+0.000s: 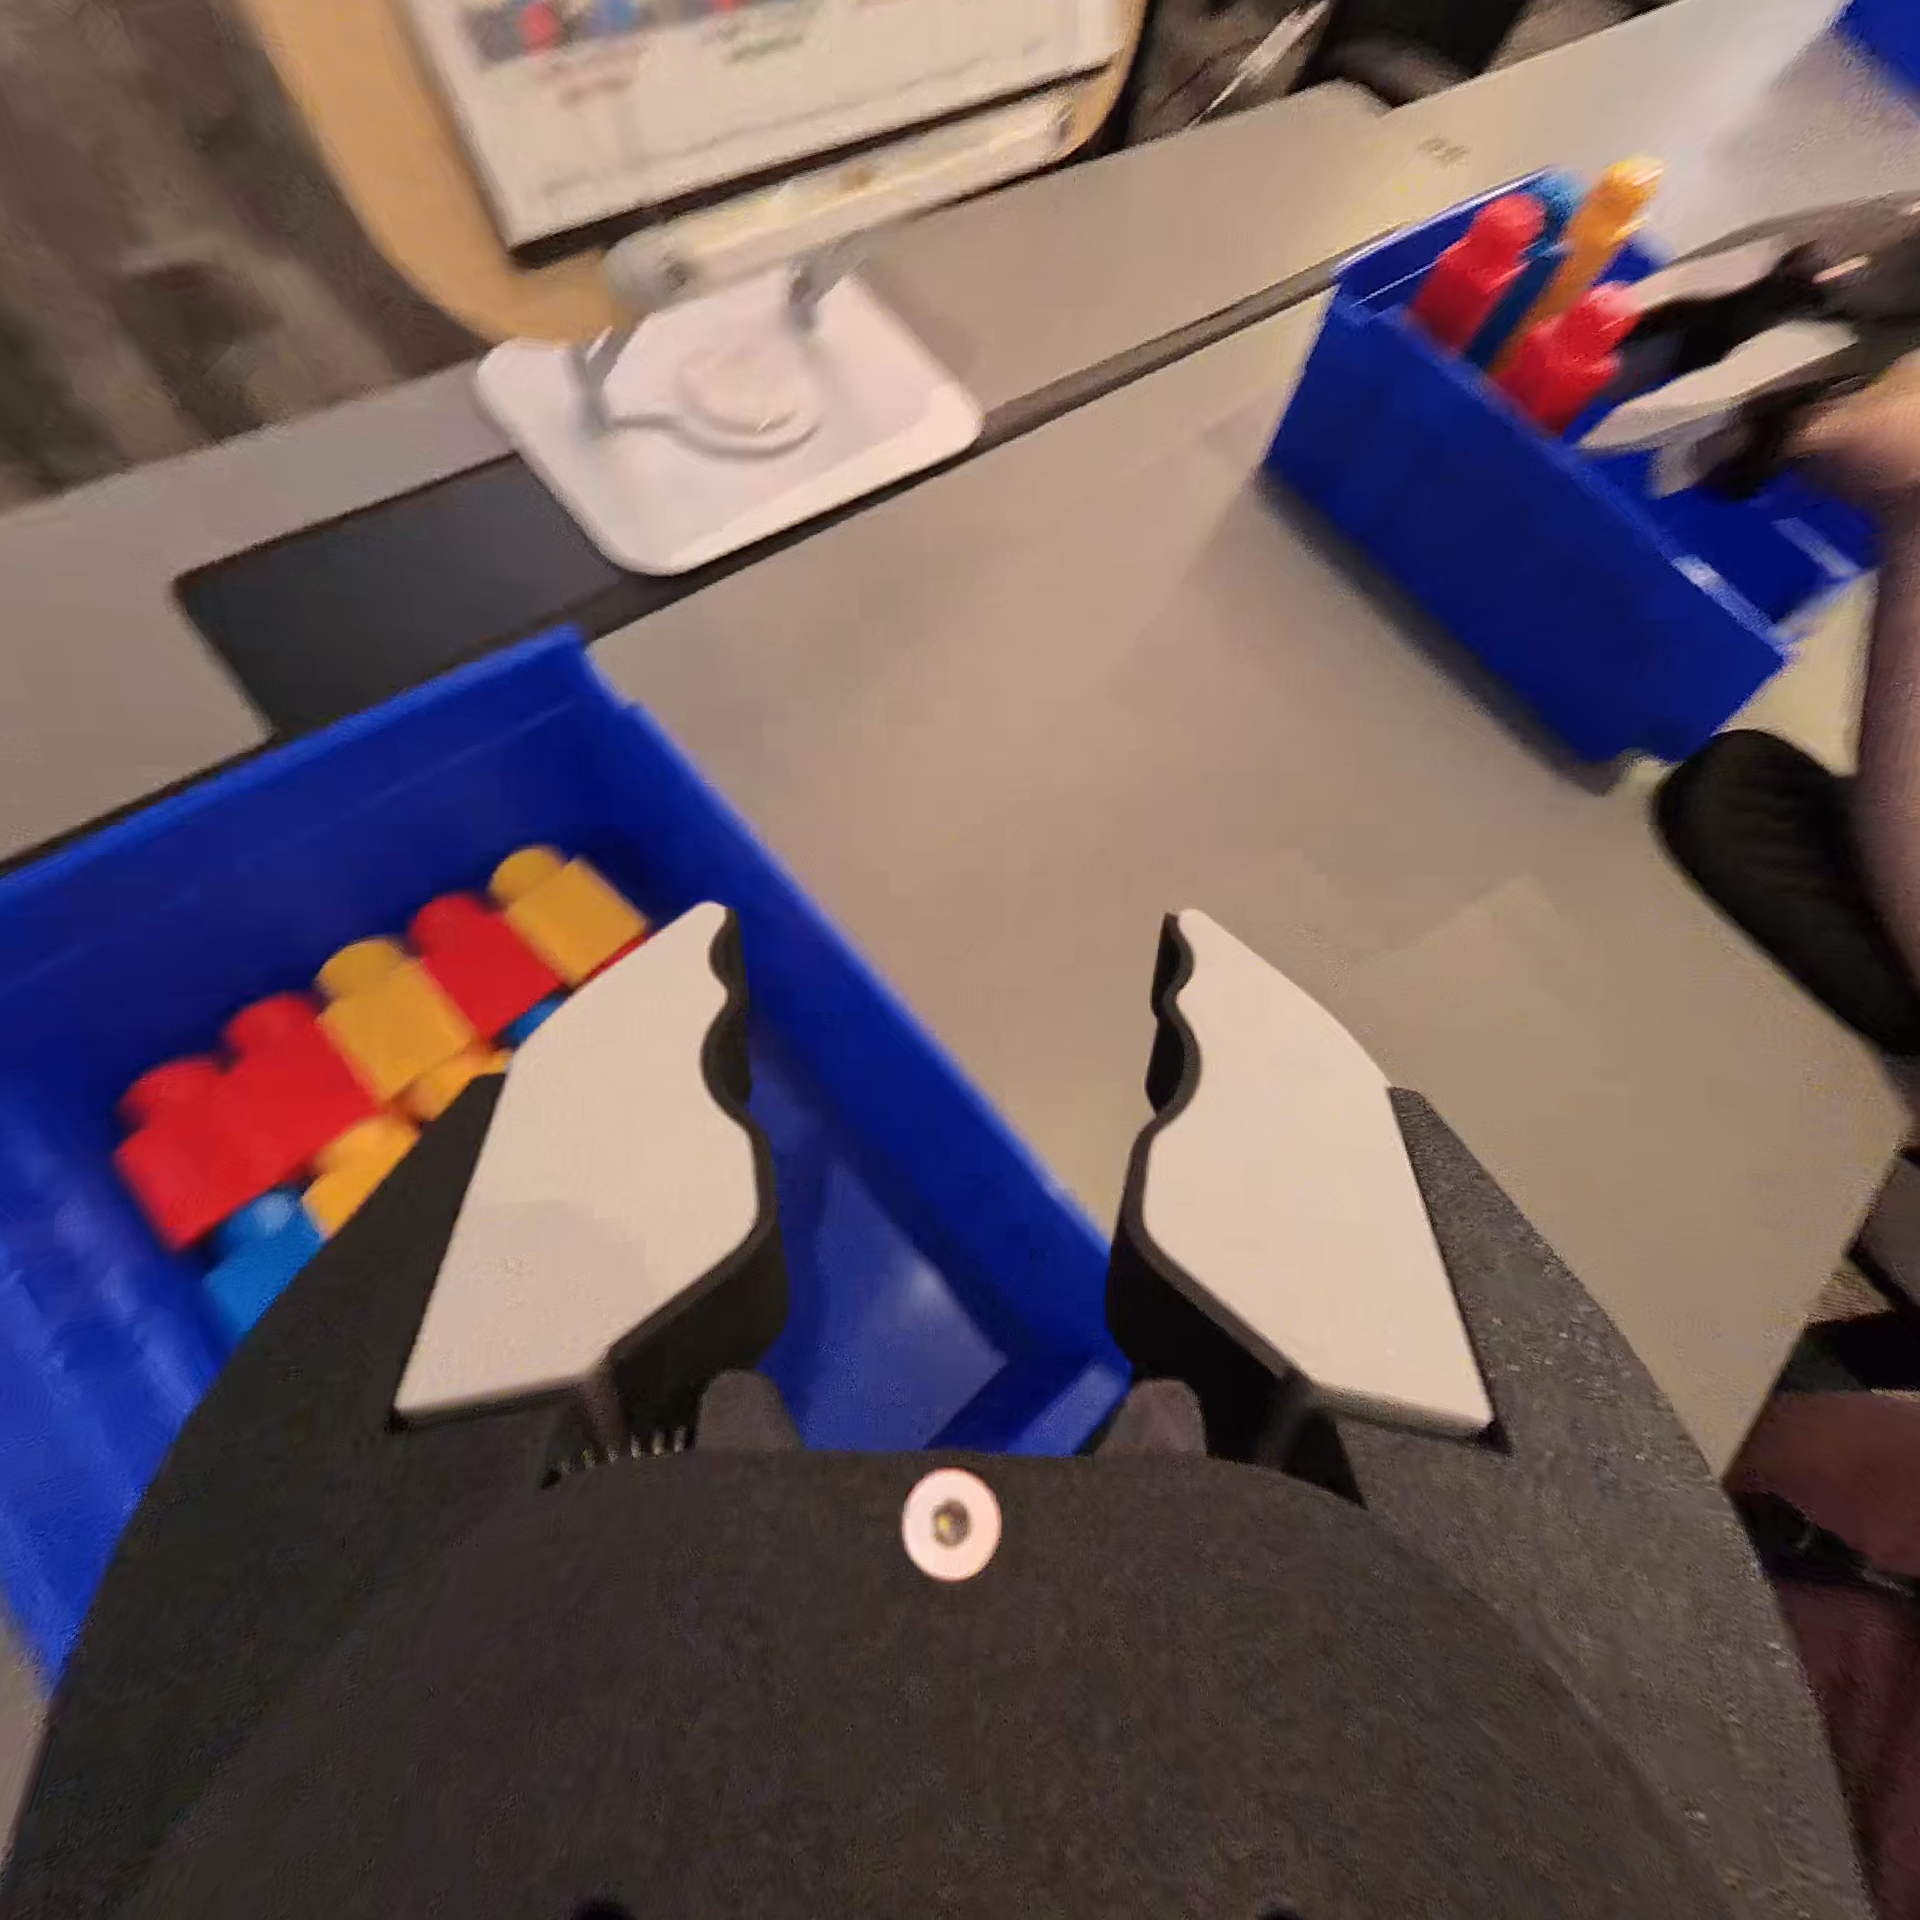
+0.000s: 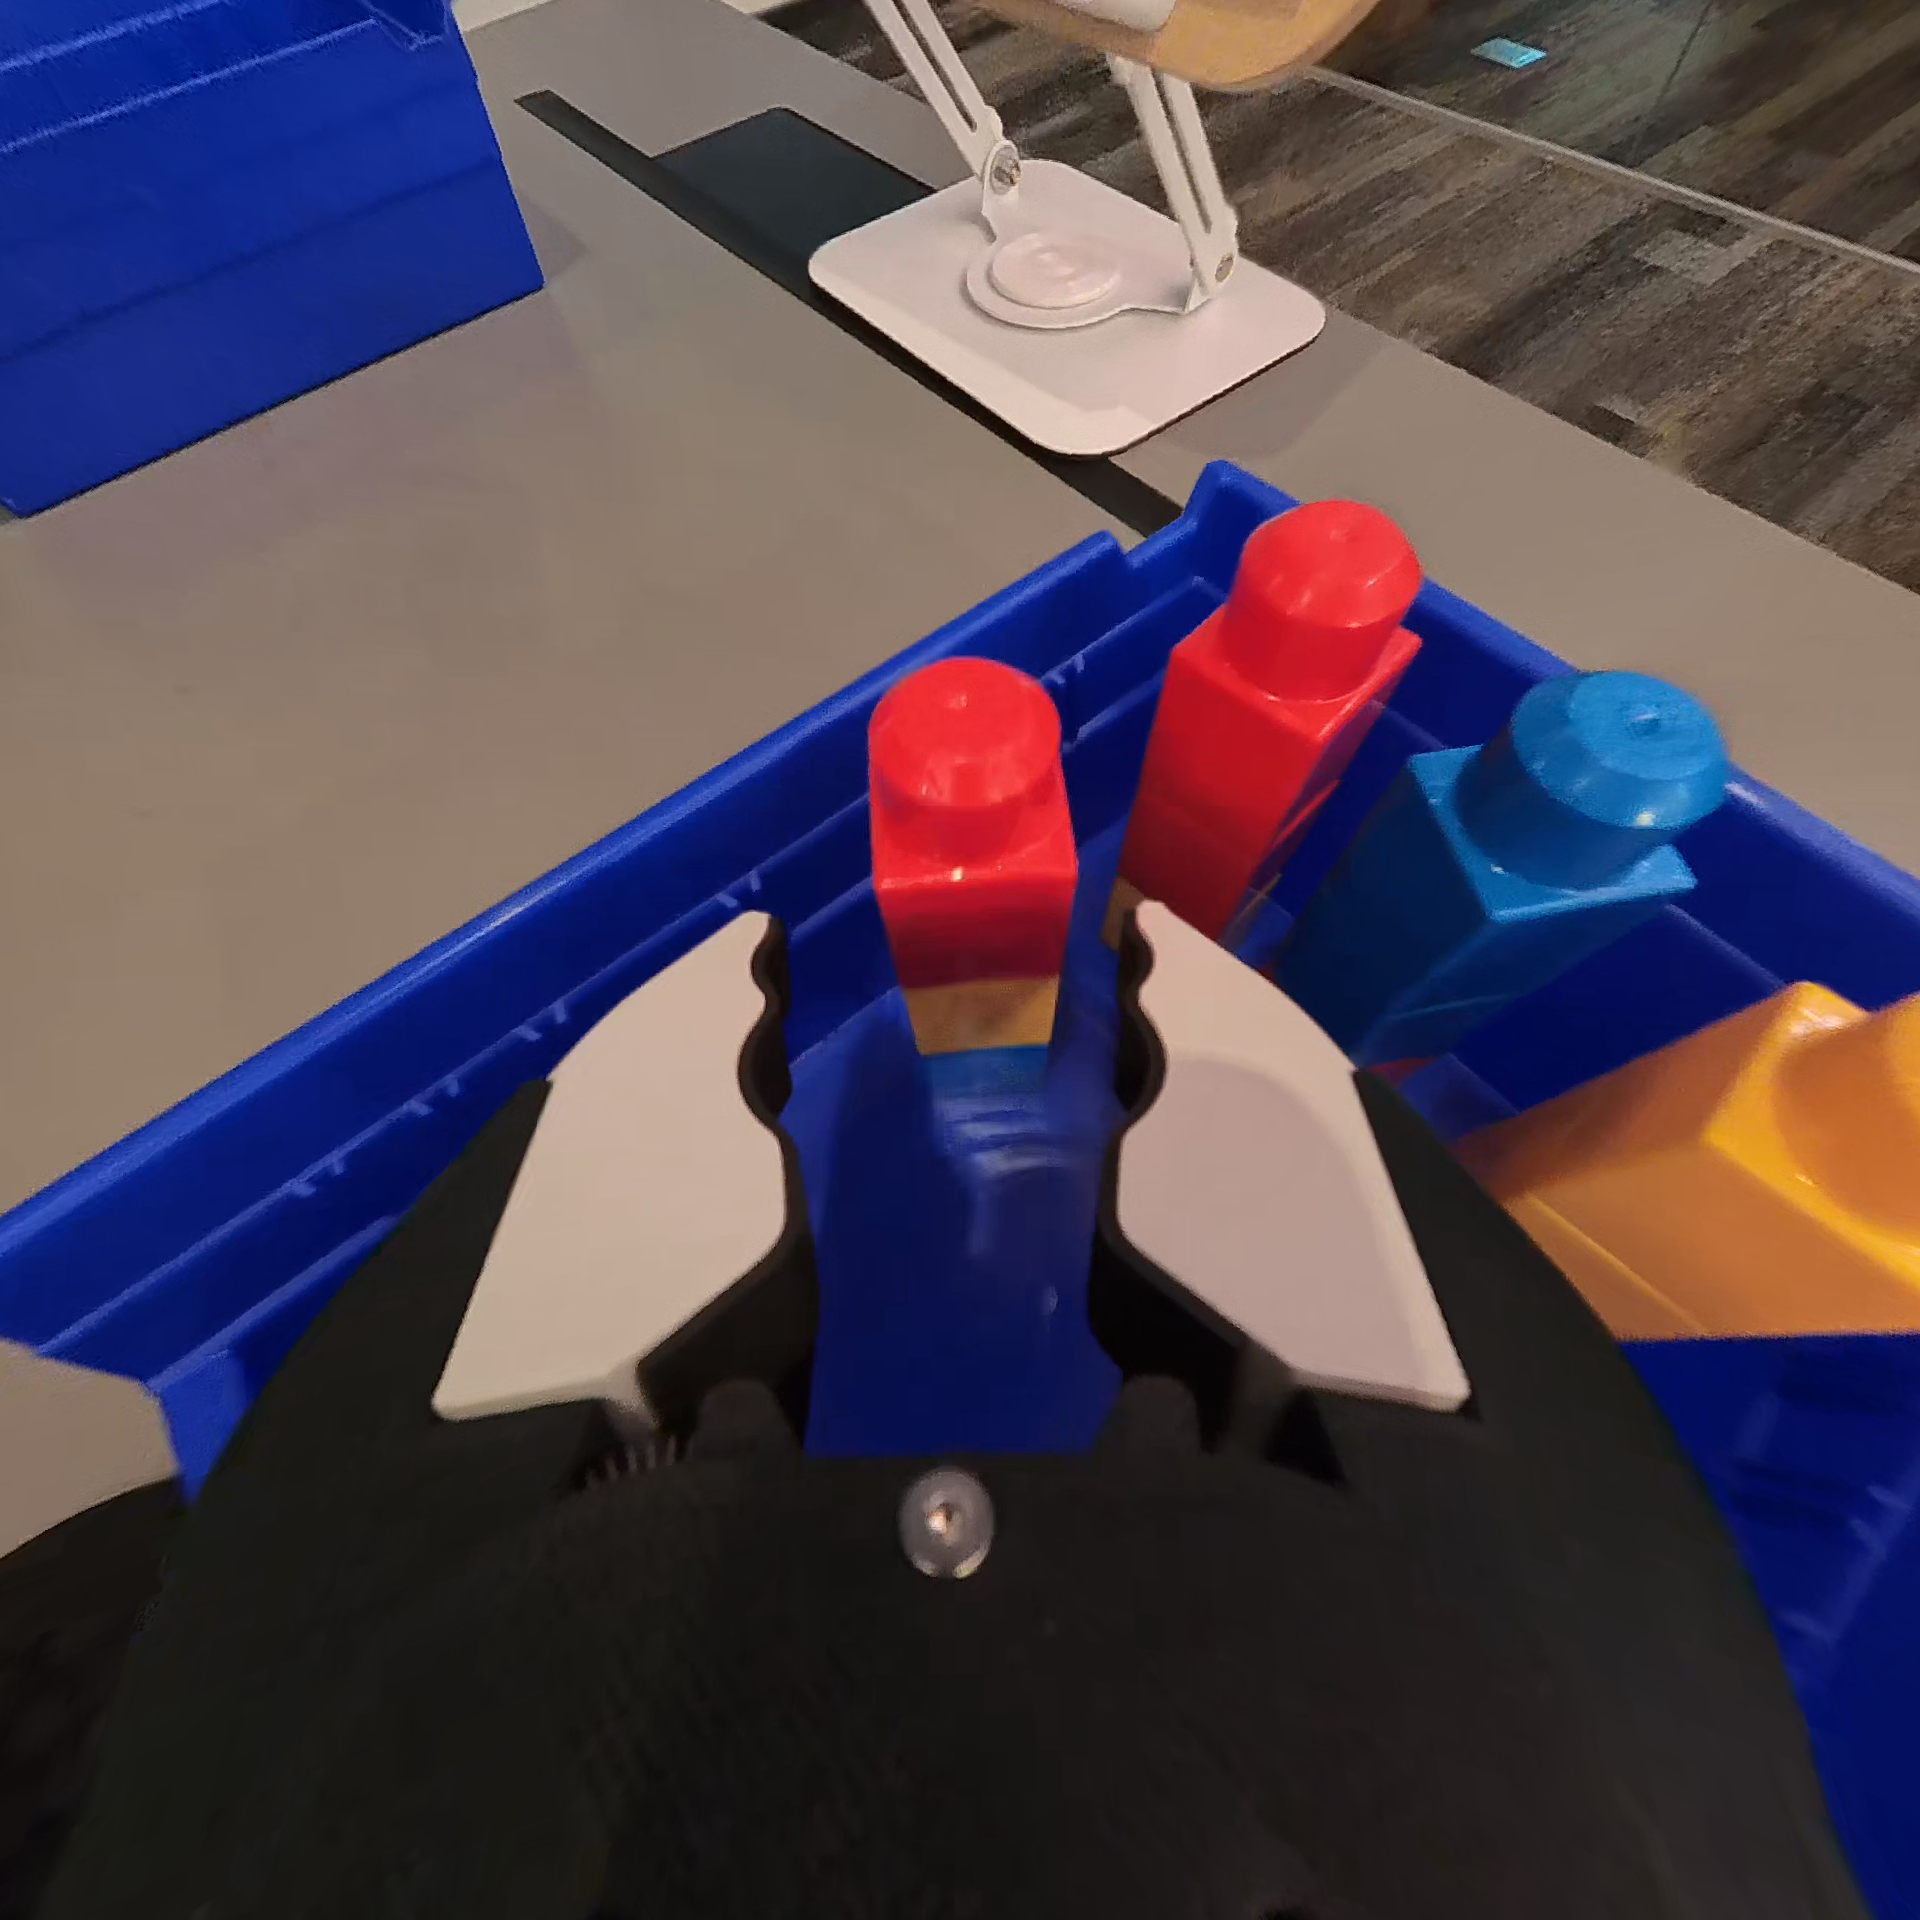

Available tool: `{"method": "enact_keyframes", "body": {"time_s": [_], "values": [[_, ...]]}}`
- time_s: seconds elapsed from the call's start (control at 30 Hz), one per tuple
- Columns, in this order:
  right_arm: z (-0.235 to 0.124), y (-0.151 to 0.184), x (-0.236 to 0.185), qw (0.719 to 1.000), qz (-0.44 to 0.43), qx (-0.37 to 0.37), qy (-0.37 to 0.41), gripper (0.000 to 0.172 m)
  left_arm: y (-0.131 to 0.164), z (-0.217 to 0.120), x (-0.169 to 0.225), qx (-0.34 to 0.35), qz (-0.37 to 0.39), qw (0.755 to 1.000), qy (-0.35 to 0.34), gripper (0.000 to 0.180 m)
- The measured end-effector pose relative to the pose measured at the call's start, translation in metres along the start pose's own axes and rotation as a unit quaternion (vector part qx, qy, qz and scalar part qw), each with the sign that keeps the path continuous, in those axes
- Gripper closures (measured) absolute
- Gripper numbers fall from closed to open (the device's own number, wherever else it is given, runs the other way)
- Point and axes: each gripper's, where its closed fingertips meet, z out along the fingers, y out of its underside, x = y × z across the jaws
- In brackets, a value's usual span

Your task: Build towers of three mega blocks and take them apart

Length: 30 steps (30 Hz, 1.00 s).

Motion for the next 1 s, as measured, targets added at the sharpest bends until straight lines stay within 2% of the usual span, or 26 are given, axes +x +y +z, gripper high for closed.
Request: {"method": "enact_keyframes", "body": {"time_s": [0.1, 0.23, 0.37, 0.53, 0.73, 1.0], "values": [[-0.019, -0.011, -0.002, 1.0, -0.006, -0.004, 0.02, 0.103, 0.029, -0.007, -0.034, -0.053, -0.037, 0.997, -0.052, 0.108], [-0.045, -0.033, -0.002, 0.997, -0.032, 0.011, 0.071, 0.103, 0.056, -0.004, -0.064, -0.1, -0.103, 0.986, -0.088, 0.113], [-0.06, -0.058, -0.011, 0.992, -0.063, 0.03, 0.102, 0.103, 0.095, 0.001, -0.092, -0.19, -0.17, 0.954, -0.155, 0.119], [-0.064, -0.08, -0.027, 0.987, -0.106, 0.044, 0.116, 0.104, 0.126, 0.016, -0.116, -0.247, -0.21, 0.925, -0.197, 0.124], [-0.062, -0.087, -0.037, 0.986, -0.118, 0.047, 0.106, 0.105, 0.144, 0.02, -0.131, -0.274, -0.23, 0.907, -0.223, 0.126], [-0.057, -0.083, -0.036, 0.988, -0.112, 0.038, 0.1, 0.105, 0.149, 0.023, -0.125, -0.294, -0.229, 0.902, -0.218, 0.12]]}}
